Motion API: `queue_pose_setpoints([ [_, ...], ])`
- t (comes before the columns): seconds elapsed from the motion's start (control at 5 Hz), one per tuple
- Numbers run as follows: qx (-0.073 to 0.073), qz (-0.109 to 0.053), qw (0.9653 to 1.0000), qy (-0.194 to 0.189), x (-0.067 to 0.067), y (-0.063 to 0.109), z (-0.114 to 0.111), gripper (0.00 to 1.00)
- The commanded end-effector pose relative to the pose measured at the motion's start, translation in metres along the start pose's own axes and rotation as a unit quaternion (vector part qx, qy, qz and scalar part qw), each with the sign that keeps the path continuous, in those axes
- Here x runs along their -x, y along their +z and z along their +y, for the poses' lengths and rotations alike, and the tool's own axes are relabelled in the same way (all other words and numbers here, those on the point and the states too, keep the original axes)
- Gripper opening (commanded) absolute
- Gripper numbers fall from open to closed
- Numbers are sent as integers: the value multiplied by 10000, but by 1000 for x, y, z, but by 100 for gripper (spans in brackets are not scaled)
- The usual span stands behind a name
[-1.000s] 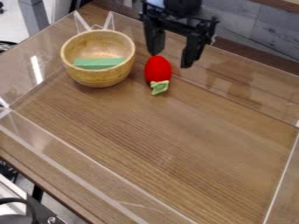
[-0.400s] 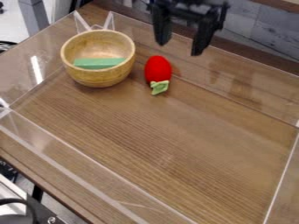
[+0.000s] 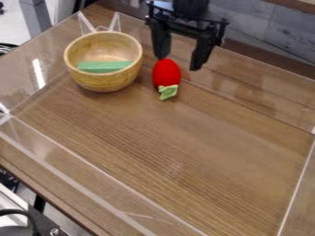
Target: Put the green stick in the brown bowl
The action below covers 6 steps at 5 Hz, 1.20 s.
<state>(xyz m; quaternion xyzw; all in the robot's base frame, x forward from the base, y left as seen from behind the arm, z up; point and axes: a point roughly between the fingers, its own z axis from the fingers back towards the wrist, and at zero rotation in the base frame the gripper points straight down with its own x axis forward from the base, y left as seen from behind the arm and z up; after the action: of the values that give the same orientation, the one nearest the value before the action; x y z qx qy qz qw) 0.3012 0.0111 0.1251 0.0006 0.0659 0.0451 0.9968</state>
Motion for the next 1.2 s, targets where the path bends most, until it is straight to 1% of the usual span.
queue_pose_setpoints([
  [0.0, 114, -410, 9991, 89, 8, 32, 2, 100],
  [0.2, 122, -368, 9988, -290, 16, 33, -18, 100],
  [0.4, 57, -304, 9983, -502, 19, 30, -31, 100],
  [0.6, -68, -295, 9943, -1024, 20, 25, -17, 100],
  [0.8, -130, -392, 9891, -1411, 19, 27, -4, 100],
  [1.0, 13, -478, 9873, -1512, 18, 21, -10, 100],
])
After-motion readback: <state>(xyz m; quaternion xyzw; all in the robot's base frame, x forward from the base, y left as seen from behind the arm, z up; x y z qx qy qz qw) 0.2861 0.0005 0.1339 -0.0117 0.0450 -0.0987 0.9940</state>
